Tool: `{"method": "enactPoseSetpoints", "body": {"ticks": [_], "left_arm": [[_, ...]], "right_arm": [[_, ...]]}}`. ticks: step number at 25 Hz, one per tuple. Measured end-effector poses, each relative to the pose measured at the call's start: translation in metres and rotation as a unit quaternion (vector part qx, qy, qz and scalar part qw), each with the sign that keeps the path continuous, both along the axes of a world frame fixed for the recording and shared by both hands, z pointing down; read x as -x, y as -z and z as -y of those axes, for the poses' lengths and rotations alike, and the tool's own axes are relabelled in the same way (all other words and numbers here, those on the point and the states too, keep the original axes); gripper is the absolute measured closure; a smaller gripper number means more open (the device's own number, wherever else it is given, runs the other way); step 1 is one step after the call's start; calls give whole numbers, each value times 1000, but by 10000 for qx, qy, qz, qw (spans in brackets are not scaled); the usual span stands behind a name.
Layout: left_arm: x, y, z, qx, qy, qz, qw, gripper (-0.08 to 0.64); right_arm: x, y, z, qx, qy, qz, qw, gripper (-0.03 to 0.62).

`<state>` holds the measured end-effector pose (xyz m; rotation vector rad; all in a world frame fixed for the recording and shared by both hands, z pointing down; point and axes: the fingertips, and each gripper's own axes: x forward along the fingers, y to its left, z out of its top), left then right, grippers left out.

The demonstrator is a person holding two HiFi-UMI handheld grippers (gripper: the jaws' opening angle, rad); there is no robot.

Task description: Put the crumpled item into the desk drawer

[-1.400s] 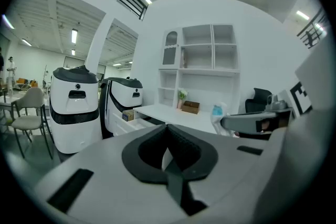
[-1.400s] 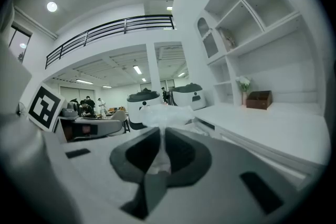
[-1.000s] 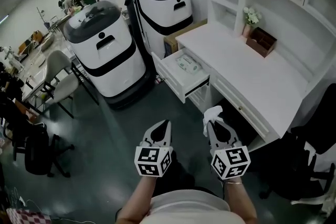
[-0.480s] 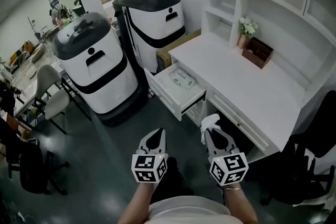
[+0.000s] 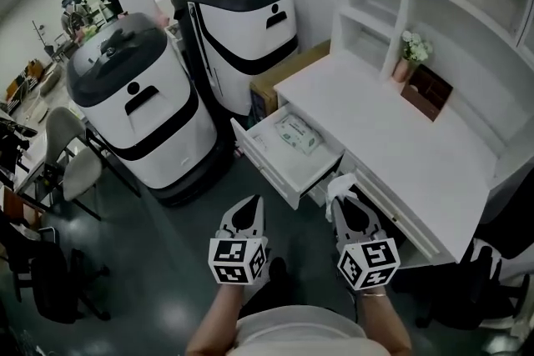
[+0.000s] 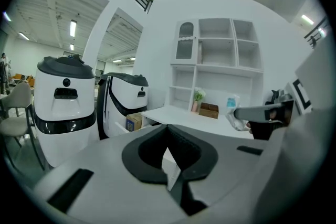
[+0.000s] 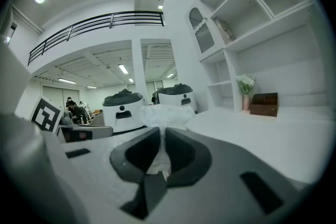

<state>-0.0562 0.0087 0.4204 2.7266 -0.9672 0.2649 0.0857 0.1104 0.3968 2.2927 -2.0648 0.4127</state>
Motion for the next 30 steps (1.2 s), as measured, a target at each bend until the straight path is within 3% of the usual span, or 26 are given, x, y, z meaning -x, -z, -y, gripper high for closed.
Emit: {"method": "enactPoseSetpoints", "body": {"ticks": [12,30], "left_arm": [[-14,12,91,-100,-301,-109,9994,568],[-22,2,127,7,-261,-113,9996,568]], "right_arm": [[-10,20,85,-209,-348,-139,9991,555],[-29,22,115,-253,-498,-288,9980,555]]}}
